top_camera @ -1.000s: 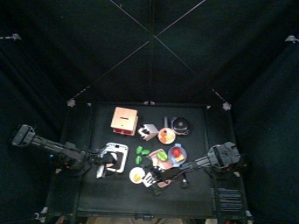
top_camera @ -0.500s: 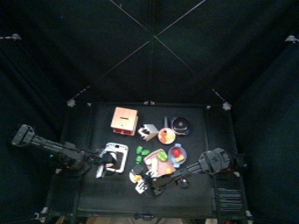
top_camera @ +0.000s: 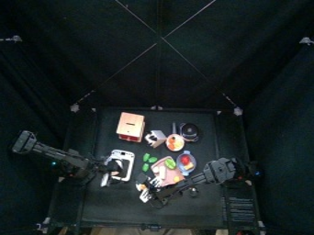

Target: Grab corn bottom

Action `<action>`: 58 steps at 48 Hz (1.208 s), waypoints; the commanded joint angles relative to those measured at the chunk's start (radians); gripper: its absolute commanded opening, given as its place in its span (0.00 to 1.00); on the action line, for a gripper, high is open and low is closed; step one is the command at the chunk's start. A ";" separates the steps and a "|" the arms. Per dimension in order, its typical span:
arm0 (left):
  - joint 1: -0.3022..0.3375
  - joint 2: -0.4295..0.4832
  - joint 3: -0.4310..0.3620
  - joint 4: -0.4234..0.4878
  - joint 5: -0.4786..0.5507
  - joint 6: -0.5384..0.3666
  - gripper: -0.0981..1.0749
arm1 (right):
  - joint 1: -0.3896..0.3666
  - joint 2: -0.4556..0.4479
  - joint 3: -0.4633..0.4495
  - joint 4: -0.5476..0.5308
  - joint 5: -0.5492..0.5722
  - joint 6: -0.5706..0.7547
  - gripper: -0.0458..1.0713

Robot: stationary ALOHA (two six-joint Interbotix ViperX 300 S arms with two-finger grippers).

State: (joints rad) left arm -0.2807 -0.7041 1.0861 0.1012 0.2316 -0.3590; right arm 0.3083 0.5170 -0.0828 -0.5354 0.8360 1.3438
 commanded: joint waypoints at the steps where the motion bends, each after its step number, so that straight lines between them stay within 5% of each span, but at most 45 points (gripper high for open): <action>1: -0.002 -0.002 -0.012 0.005 -0.006 0.003 0.83 | -0.006 -0.021 -0.031 -0.005 -0.003 0.000 0.89; 58: -0.002 -0.002 -0.011 0.002 -0.005 0.002 0.83 | -0.017 0.032 -0.060 -0.026 -0.006 0.000 0.82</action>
State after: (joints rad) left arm -0.2807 -0.7041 1.0876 0.1028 0.2316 -0.3590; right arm 0.2961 0.5752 -0.1166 -0.5599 0.8314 1.3438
